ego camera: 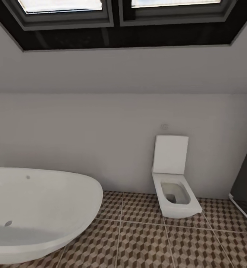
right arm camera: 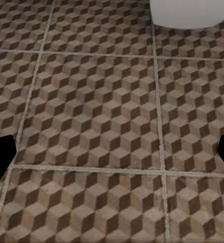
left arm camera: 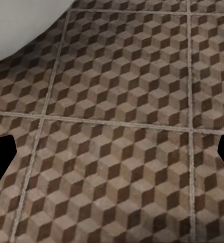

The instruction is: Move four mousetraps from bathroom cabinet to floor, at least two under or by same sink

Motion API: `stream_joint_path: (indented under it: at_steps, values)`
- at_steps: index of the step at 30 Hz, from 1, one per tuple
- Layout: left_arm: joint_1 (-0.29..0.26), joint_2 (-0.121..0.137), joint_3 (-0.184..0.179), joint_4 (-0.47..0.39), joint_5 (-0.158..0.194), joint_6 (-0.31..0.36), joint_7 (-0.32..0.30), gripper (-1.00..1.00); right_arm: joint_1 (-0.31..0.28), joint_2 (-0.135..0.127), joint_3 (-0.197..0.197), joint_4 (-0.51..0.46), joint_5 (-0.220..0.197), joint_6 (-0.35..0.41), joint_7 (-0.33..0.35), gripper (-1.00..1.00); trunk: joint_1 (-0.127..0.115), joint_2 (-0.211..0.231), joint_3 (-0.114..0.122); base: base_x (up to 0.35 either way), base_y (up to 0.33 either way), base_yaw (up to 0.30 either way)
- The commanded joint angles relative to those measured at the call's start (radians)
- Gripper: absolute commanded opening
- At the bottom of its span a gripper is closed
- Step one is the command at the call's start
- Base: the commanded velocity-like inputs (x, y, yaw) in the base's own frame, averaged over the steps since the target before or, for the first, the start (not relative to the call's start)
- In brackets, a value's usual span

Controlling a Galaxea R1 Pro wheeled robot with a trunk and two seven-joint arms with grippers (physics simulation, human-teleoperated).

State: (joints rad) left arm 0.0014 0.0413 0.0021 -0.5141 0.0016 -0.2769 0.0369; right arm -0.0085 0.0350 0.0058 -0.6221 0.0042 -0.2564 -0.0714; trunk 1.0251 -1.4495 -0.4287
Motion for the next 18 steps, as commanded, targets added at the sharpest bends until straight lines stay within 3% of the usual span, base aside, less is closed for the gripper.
stream_joint_path:
  at_steps: [1,18]
  values:
    - [0.000,0.000,-0.001,0.000,0.000,-0.002,0.003,1.00,-0.001,0.000,0.001,0.001,0.000,-0.003,-0.004,1.00,0.000,-0.001,0.000,-0.032,0.000,-0.214]
    - [0.000,0.000,-0.001,0.007,-0.001,-0.002,0.003,1.00,-0.001,0.000,0.002,0.001,0.000,-0.003,-0.004,1.00,0.000,-0.001,0.007,-0.006,0.000,-0.217]
